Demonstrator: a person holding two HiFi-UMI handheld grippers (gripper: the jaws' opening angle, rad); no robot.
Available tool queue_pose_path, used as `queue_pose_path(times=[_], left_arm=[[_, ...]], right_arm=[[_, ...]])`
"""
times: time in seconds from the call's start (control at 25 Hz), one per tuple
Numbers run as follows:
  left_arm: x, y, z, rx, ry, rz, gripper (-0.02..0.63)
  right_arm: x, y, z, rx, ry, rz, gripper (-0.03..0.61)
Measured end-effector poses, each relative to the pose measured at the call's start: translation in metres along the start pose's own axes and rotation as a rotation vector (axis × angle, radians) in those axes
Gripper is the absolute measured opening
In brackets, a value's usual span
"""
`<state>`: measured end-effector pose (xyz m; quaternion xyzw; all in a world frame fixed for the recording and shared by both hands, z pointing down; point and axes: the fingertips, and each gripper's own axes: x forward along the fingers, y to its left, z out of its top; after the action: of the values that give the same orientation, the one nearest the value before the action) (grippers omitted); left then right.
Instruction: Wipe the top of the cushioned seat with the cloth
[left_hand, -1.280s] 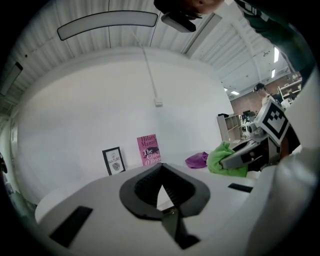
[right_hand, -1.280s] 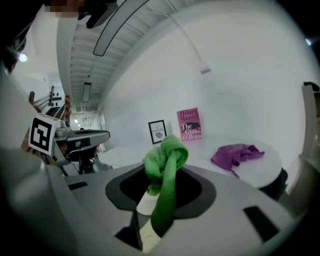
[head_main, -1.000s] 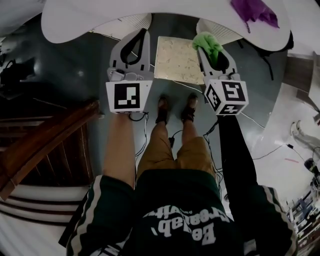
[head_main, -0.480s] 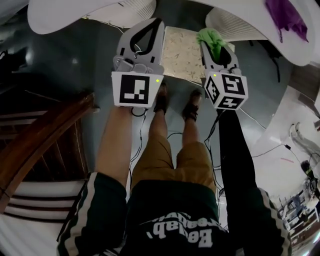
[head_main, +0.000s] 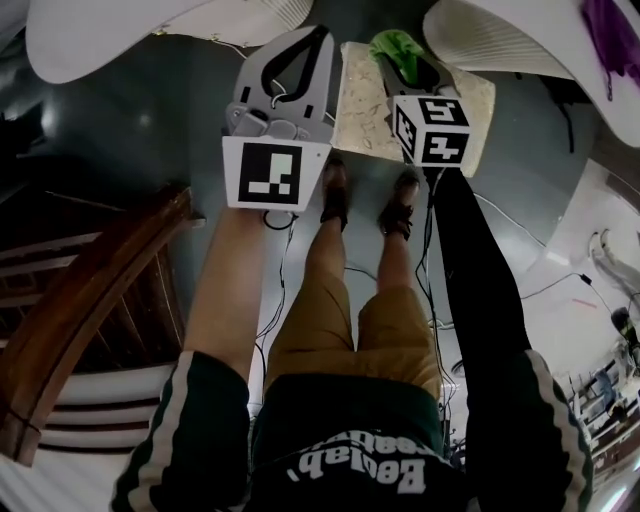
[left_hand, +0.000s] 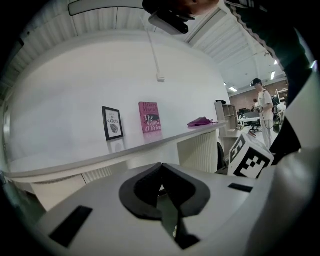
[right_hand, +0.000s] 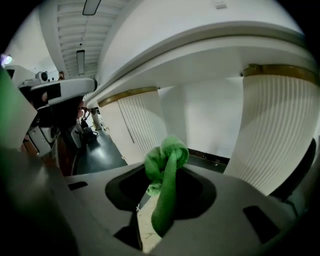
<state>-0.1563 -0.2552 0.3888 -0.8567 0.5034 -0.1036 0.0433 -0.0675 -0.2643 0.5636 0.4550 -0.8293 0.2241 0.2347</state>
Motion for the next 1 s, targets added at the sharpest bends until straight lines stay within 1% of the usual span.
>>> queue_pose_path(times=[0.24, 0.36, 0.44, 0.6, 0.64, 0.84, 1.0], left_arm=[[0.0, 0.019, -0.015, -0.009, 0.021, 0.009, 0.015], [0.001, 0.025, -0.019, -0.031, 0.031, 0.014, 0.015], [0.002, 0.027, -0.022, -0.045, 0.038, 0.018, 0.015], [0.002, 0.034, -0.03, -0.045, 0.05, 0.024, 0.015], [0.003, 0.034, -0.032, -0.047, 0.055, 0.025, 0.015], [0.009, 0.026, -0.029, -0.056, 0.058, 0.023, 0.016], [0.018, 0.008, -0.025, -0.067, 0.045, 0.014, 0.015]], right_arm=[[0.063, 0.013, -0.038, 0.005, 0.168, 0.031, 0.143], [0.086, 0.013, -0.066, 0.061, 0.277, 0.027, 0.143], [0.096, 0.011, -0.082, 0.069, 0.331, 0.023, 0.143], [0.111, 0.016, -0.092, -0.051, 0.355, 0.023, 0.141], [0.112, 0.017, -0.093, -0.064, 0.359, 0.022, 0.141], [0.101, 0.015, -0.091, -0.075, 0.378, 0.034, 0.138], [0.086, -0.011, -0.099, -0.068, 0.387, -0.006, 0.138]])
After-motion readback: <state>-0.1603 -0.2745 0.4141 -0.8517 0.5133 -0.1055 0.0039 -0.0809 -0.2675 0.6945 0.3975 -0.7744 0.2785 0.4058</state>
